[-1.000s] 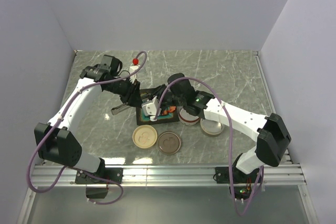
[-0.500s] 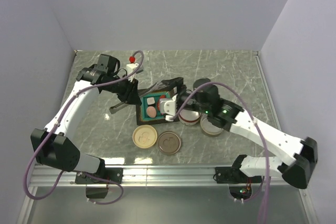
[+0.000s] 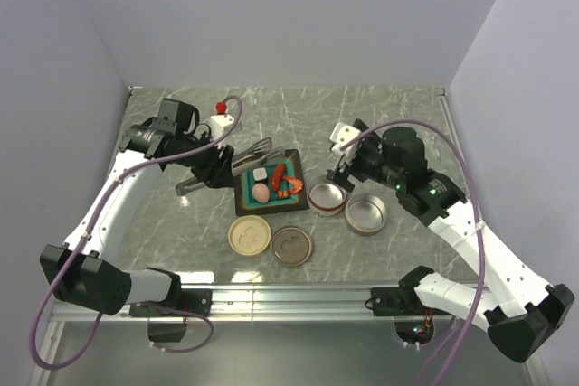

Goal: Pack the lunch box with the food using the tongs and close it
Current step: Grab the clamp with the left arm, then pick up the food using the clamp

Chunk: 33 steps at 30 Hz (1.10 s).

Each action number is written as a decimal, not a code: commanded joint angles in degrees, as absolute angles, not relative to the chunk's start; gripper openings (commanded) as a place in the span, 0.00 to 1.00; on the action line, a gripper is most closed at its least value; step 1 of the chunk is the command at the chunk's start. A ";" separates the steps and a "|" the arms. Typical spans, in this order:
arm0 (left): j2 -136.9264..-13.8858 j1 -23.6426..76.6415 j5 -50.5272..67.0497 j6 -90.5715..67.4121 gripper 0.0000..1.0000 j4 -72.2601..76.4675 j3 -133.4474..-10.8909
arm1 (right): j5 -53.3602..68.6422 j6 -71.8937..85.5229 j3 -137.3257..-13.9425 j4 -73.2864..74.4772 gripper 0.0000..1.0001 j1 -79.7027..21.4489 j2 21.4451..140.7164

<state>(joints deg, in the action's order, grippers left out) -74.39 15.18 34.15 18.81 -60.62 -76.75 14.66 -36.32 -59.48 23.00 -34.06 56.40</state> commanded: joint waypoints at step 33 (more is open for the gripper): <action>-77.60 19.86 14.06 29.09 0.61 -61.62 -66.71 | 20.21 -20.83 -60.47 39.29 0.97 -17.75 55.19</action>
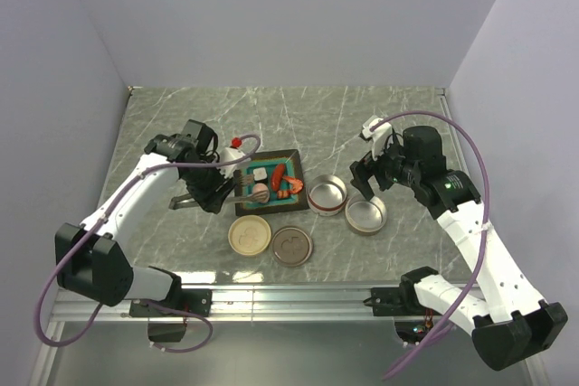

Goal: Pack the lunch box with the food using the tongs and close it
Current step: Pick up the food using the clamp

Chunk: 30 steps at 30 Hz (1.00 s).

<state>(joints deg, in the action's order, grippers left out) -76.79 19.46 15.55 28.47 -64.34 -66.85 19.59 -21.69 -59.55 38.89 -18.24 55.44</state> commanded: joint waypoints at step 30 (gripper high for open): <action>-85.16 24.26 13.62 27.78 0.53 -56.08 -65.13 | 19.60 -22.06 -60.47 38.06 0.98 -17.58 56.07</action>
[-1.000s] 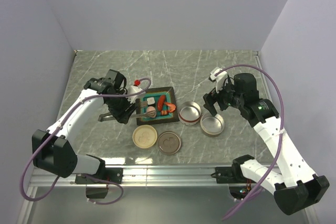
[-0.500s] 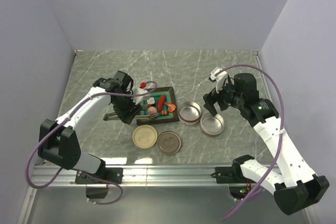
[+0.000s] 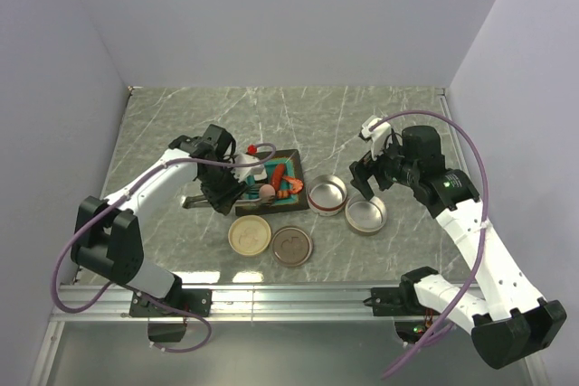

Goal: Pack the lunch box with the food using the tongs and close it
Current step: Pick up the food using the clamp, then place the food into the lunch box

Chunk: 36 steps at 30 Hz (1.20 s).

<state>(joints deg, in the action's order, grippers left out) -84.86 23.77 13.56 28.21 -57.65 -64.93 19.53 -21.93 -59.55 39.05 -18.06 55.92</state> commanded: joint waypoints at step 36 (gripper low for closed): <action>-93.85 31.72 25.66 23.47 0.27 -61.61 -89.21 | 28.74 -16.17 -62.75 39.46 1.00 -8.81 56.95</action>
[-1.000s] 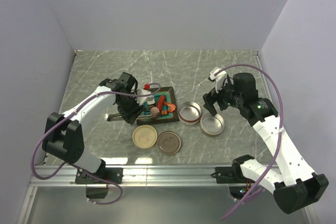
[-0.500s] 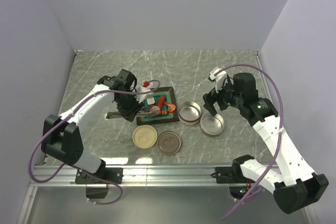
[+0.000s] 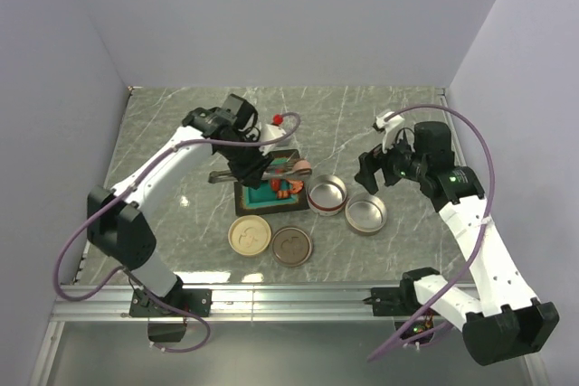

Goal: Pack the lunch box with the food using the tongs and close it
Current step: Place the food into the lunch box

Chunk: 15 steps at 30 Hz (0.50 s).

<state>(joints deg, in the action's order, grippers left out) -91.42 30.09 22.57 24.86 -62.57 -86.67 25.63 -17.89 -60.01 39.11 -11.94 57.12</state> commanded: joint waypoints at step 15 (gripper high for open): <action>-100.81 40.24 25.93 22.41 0.28 -57.83 -93.08 | 38.58 -16.00 -63.19 42.10 1.00 4.56 59.41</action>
